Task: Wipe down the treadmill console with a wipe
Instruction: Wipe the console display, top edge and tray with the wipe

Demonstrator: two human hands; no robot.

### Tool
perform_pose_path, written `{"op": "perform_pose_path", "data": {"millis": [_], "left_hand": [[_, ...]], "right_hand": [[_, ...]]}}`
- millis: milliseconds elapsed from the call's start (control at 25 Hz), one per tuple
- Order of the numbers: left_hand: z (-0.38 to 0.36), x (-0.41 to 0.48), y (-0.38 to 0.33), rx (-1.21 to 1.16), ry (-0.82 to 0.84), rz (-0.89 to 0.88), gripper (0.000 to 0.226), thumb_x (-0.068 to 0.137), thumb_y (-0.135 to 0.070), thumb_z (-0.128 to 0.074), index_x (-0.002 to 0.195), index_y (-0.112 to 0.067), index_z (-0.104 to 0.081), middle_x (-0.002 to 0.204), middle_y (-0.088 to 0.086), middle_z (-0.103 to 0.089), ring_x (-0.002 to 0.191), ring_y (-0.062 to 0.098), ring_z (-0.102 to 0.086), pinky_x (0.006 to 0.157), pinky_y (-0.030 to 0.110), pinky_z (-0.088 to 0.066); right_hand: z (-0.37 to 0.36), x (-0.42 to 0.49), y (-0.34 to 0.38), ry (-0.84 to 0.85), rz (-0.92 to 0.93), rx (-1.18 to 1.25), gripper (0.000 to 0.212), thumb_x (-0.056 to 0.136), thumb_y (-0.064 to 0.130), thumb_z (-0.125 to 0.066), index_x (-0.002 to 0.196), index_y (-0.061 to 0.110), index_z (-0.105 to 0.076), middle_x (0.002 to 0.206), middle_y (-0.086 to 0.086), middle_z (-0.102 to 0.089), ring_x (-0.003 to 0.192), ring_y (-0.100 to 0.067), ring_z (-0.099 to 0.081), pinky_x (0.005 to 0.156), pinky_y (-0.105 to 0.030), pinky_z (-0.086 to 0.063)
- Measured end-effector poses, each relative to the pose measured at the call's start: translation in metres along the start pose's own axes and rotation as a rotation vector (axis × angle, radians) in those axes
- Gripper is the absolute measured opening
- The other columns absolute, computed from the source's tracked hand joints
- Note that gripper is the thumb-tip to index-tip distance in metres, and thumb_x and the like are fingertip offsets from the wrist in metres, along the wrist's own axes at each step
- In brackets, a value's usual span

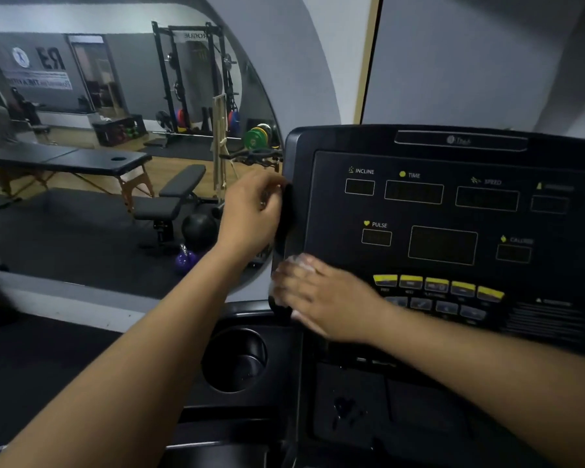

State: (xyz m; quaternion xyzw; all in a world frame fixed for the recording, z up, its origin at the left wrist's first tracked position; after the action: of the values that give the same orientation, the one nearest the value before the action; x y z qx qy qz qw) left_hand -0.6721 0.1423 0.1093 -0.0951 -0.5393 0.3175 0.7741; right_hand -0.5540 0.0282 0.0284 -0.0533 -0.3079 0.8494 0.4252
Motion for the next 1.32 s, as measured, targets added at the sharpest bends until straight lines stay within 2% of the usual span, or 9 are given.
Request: {"op": "perform_pose_path", "data": {"millis": [160,280,480,640,760,880,1000,1160,1320], "left_hand": [[0.011,0.002,0.001,-0.011,-0.008,0.086,0.024,0.094,-0.016,-0.053,0.110,-0.015,-0.071,0.101,-0.008,-0.066,0.093,0.010,-0.063,0.083,0.025,-0.053],[0.013,-0.003,-0.003,-0.010,0.015,0.074,0.022,0.095,-0.016,-0.053,0.110,-0.016,-0.070,0.099,-0.011,-0.064,0.091,0.005,-0.061,0.080,0.021,-0.052],[0.005,-0.019,-0.001,-0.010,0.017,0.051,0.021,0.092,-0.010,-0.056,0.106,-0.011,-0.071,0.099,0.001,-0.069,0.089,0.013,-0.064,0.082,0.030,-0.055],[-0.010,-0.028,-0.004,-0.027,0.014,0.094,0.020,0.090,-0.010,-0.057,0.104,-0.009,-0.071,0.104,0.002,-0.064,0.093,0.014,-0.061,0.085,0.031,-0.052],[-0.017,-0.036,-0.008,-0.043,0.001,0.136,0.020,0.087,-0.010,-0.060,0.104,-0.009,-0.071,0.109,0.001,-0.062,0.100,0.017,-0.061,0.091,0.031,-0.050],[-0.019,-0.042,-0.007,-0.006,0.037,0.148,0.024,0.088,-0.010,-0.061,0.109,-0.007,-0.071,0.122,0.006,-0.060,0.115,0.020,-0.056,0.100,0.038,-0.048],[-0.020,-0.045,-0.009,-0.006,0.055,0.166,0.021,0.087,-0.008,-0.062,0.106,-0.008,-0.073,0.129,0.007,-0.058,0.124,0.023,-0.053,0.105,0.039,-0.044],[-0.018,-0.051,-0.003,-0.012,0.103,0.167,0.019,0.086,-0.005,-0.063,0.100,-0.009,-0.076,0.140,0.006,-0.055,0.132,0.020,-0.049,0.111,0.027,-0.036],[-0.018,-0.055,-0.002,0.004,0.115,0.162,0.019,0.085,-0.004,-0.062,0.096,-0.011,-0.076,0.143,0.006,-0.053,0.133,0.018,-0.048,0.108,0.019,-0.031]], "right_hand": [[0.053,0.040,-0.106,-0.134,-0.428,-0.112,0.040,0.090,0.011,-0.055,0.129,0.003,-0.056,0.132,-0.021,-0.055,0.121,-0.039,-0.050,0.105,-0.048,-0.039],[0.057,0.041,-0.144,-0.154,-0.518,-0.009,0.059,0.092,-0.003,-0.045,0.149,0.009,-0.033,0.159,-0.012,-0.022,0.147,-0.031,-0.016,0.118,-0.037,-0.007],[0.005,-0.007,-0.056,-0.043,-0.172,0.046,0.065,0.093,0.008,-0.039,0.153,0.010,-0.012,0.161,-0.013,-0.005,0.149,-0.029,0.001,0.112,-0.034,0.021],[-0.020,-0.045,-0.010,0.128,0.078,-0.009,0.061,0.097,0.016,-0.030,0.153,0.010,-0.007,0.162,-0.011,0.000,0.148,-0.027,0.008,0.111,-0.038,0.024],[0.001,-0.037,-0.041,0.086,0.099,-0.177,0.061,0.091,0.019,-0.028,0.152,0.016,-0.023,0.161,-0.012,-0.014,0.149,-0.032,-0.005,0.116,-0.052,0.005],[0.041,-0.016,-0.125,0.004,-0.317,-0.242,0.058,0.085,0.012,-0.052,0.142,0.020,-0.043,0.157,-0.013,-0.026,0.144,-0.037,-0.020,0.113,-0.059,-0.020],[0.065,-0.005,-0.151,-0.095,-0.542,-0.119,0.046,0.086,0.002,-0.052,0.131,0.009,-0.047,0.139,-0.013,-0.042,0.123,-0.037,-0.041,0.086,-0.046,-0.045],[0.033,-0.023,-0.066,-0.081,-0.343,0.181,0.038,0.092,0.004,-0.048,0.129,0.014,-0.049,0.133,-0.004,-0.045,0.109,-0.025,-0.050,0.068,-0.034,-0.047],[0.013,-0.047,-0.002,0.216,-0.052,0.293,0.033,0.093,0.012,-0.051,0.125,0.017,-0.053,0.113,-0.002,-0.051,0.102,-0.025,-0.055,0.063,-0.029,-0.045]]}}
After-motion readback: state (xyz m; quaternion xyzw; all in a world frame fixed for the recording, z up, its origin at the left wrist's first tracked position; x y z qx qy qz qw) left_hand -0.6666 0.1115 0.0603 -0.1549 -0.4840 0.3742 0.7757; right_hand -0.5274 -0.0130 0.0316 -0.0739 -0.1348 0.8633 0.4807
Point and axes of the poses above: each hand's wrist, its own x-axis towards the middle knuckle, its own z-axis out of the back of the hand, y = z × x, the point moved 3 cm from there along x, towards the middle knuckle
